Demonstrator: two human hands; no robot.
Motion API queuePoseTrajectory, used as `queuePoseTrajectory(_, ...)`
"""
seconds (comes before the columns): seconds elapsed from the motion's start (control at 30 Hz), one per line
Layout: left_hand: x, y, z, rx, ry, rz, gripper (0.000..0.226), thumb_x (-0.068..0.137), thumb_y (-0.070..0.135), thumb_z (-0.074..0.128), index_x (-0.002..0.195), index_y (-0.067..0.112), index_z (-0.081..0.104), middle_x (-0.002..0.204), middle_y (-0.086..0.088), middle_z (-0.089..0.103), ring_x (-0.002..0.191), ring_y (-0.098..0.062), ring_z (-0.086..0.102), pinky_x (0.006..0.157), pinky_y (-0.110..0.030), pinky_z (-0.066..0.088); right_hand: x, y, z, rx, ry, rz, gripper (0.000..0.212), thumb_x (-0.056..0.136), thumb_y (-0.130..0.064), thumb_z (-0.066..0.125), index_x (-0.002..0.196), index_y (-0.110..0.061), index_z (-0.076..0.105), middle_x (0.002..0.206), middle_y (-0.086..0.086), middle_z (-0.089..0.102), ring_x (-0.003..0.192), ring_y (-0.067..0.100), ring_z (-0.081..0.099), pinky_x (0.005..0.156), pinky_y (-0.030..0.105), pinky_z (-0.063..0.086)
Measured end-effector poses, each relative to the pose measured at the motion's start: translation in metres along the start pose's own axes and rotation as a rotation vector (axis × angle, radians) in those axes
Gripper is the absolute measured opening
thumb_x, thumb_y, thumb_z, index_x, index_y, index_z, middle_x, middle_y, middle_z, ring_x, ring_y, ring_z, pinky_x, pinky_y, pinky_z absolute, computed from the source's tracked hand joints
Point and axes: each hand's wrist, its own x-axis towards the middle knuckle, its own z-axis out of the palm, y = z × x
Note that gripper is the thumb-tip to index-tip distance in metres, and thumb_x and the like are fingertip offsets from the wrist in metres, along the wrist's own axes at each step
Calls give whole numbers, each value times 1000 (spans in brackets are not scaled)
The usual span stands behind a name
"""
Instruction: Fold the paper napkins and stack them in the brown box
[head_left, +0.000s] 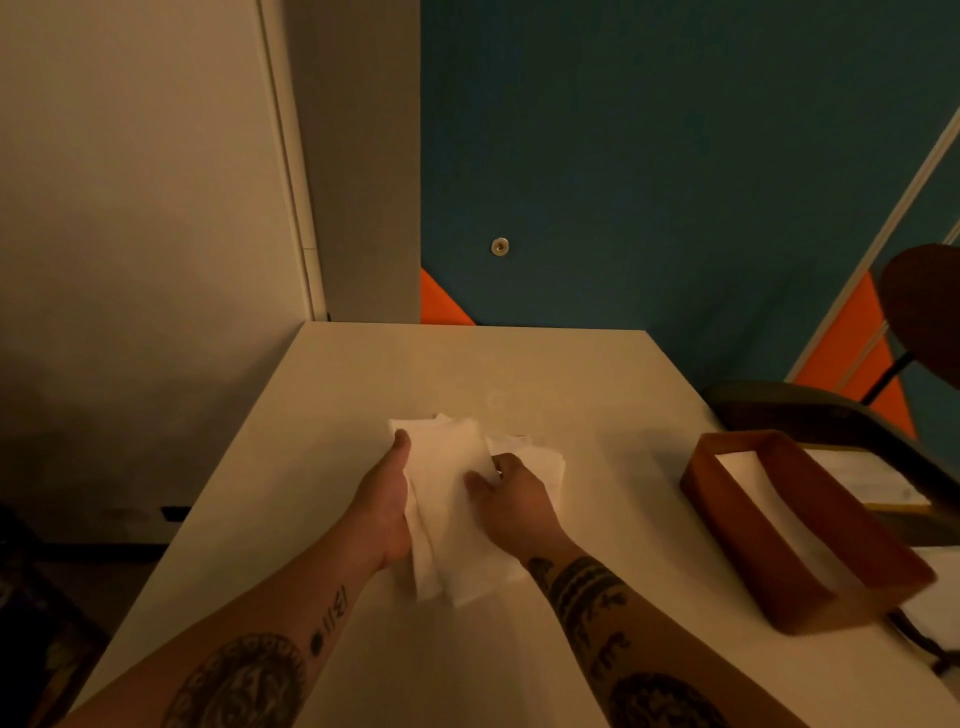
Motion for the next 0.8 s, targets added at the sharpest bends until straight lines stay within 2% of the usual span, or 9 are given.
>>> queuePoseTrajectory(0.07, -6, 0, 9, 73, -43, 12, 54, 95, 62, 53, 117, 16, 70, 111, -18, 76, 105, -38, 70, 81, -47, 57, -1, 0, 3, 14, 20, -2, 41, 99, -45, 52, 129, -16, 55, 123, 5, 63, 107, 24, 61, 95, 38, 50)
queuePoseTrajectory(0.13, -7, -4, 17, 129, -44, 123, 34, 96, 34, 66, 122, 13, 70, 111, -19, 76, 98, -37, 73, 76, -44, 58, -2, 0, 5, -28, 81, -3, 47, 99, -47, 50, 134, -16, 53, 128, 8, 59, 113, 27, 57, 100, 41, 48)
queuePoseTrajectory(0.2, -5, -7, 23, 139, 14, 213, 29, 93, 12, 67, 122, 12, 69, 111, -20, 75, 93, -36, 72, 76, -44, 58, -2, -1, 1, -113, 136, -3, 56, 98, -55, 48, 140, -17, 48, 133, 7, 52, 122, 29, 48, 104, 42, 40)
queuePoseTrajectory(0.27, -4, -5, 28, 46, 26, 203, 30, 94, 11, 64, 125, 11, 67, 112, -21, 74, 95, -39, 71, 76, -48, 57, -2, -1, -8, -124, 114, 0, 67, 91, -68, 49, 141, -24, 48, 134, 2, 51, 125, 27, 45, 106, 44, 39)
queuePoseTrajectory(0.33, -2, 0, 31, -73, 16, 175, 31, 97, 15, 61, 128, 10, 64, 115, -21, 72, 98, -39, 69, 74, -48, 55, -2, 3, -18, 76, 18, 21, 68, 81, -73, 60, 133, -30, 55, 125, -6, 60, 114, 18, 58, 98, 42, 50)
queuePoseTrajectory(0.43, 4, 9, 35, -150, 36, 187, 34, 100, 16, 58, 133, 9, 60, 116, -17, 70, 97, -35, 68, 71, -45, 53, -1, 11, -32, 244, -59, 29, 37, 83, -45, 77, 111, -22, 69, 105, -7, 71, 94, 13, 67, 81, 33, 58)
queuePoseTrajectory(0.53, 7, 15, 35, -162, 41, 232, 36, 97, 8, 60, 133, 9, 60, 121, -18, 69, 103, -36, 67, 77, -46, 54, 3, 13, -41, 323, 26, 38, 14, 84, -25, 79, 95, -18, 72, 94, -3, 73, 88, 19, 69, 75, 31, 59)
queuePoseTrajectory(0.67, 11, 27, 23, -72, 61, 376, 45, 86, -7, 67, 124, 15, 65, 118, -13, 72, 108, -33, 68, 79, -42, 58, 6, 5, -61, 581, 189, 27, 19, 82, -15, 82, 98, -14, 72, 90, 1, 73, 81, 21, 69, 62, 26, 58)
queuePoseTrajectory(0.8, 7, 33, 10, 140, -7, 482, 45, 84, -8, 68, 122, 15, 66, 116, -10, 74, 106, -29, 70, 82, -40, 59, 4, -2, -76, 776, 215, -16, 32, 84, -19, 80, 112, -26, 68, 110, -3, 69, 98, 19, 67, 82, 39, 62)
